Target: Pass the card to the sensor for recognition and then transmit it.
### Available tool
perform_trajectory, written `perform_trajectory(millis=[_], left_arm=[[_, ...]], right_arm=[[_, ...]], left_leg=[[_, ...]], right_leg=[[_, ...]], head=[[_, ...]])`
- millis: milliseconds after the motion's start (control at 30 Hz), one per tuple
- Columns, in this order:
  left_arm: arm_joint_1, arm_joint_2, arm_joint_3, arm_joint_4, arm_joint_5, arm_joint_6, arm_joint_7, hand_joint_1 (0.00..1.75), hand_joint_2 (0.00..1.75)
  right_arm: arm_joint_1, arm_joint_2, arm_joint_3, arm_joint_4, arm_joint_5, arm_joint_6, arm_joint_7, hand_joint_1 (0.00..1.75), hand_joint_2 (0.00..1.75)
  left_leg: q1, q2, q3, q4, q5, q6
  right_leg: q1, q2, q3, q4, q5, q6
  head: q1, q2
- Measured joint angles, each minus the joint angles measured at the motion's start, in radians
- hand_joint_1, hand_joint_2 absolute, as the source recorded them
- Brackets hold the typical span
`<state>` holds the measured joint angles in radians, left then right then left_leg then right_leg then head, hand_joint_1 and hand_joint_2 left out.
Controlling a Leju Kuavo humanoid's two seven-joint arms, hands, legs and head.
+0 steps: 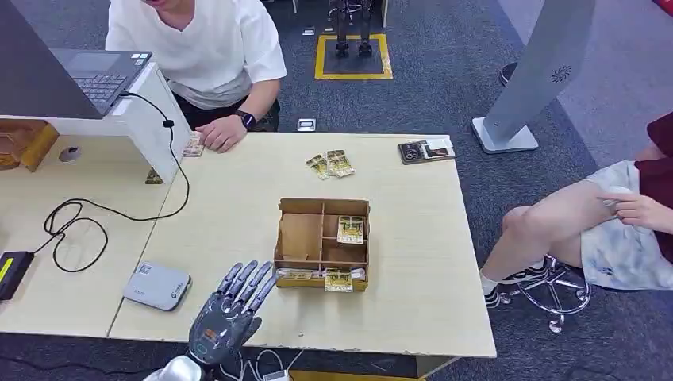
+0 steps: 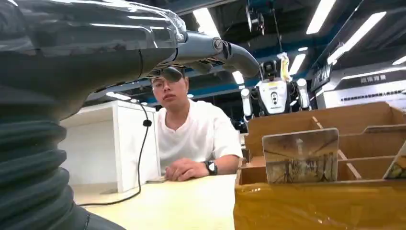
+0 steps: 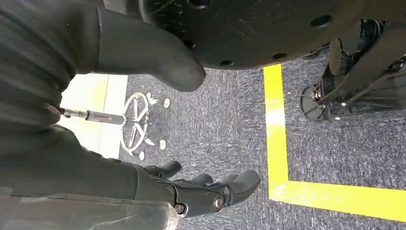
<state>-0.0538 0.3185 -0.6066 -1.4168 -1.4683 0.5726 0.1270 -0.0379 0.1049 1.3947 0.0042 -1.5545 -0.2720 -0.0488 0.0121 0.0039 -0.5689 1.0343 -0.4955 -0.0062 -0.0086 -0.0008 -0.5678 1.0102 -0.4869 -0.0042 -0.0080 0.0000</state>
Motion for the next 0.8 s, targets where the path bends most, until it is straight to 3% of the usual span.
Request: perform_trajectory(millis=[400, 800], left_arm=[[-0.008, -0.001, -0.024, 0.0, 0.042, -0.124, 0.05, 0.0, 1.75], [-0.008, -0.002, -0.027, 0.0, 0.058, -0.136, 0.061, 0.0, 1.75]], right_arm=[[0.0, 0.0, -0.005, 0.002, 0.0, 0.003, 0.009, 0.0, 1.75], [0.0, 0.0, -0.009, 0.002, 0.0, 0.005, 0.009, 0.0, 1.75]], left_leg=[[0.0, 0.0, 0.0, 0.0, 0.0, 0.0], [0.0, 0.0, 0.0, 0.0, 0.0, 0.0]], right_leg=[[0.0, 0.0, 0.0, 0.0, 0.0, 0.0], [0.0, 0.0, 0.0, 0.0, 0.0, 0.0]], head=[[0.0, 0.0], [0.0, 0.0]])
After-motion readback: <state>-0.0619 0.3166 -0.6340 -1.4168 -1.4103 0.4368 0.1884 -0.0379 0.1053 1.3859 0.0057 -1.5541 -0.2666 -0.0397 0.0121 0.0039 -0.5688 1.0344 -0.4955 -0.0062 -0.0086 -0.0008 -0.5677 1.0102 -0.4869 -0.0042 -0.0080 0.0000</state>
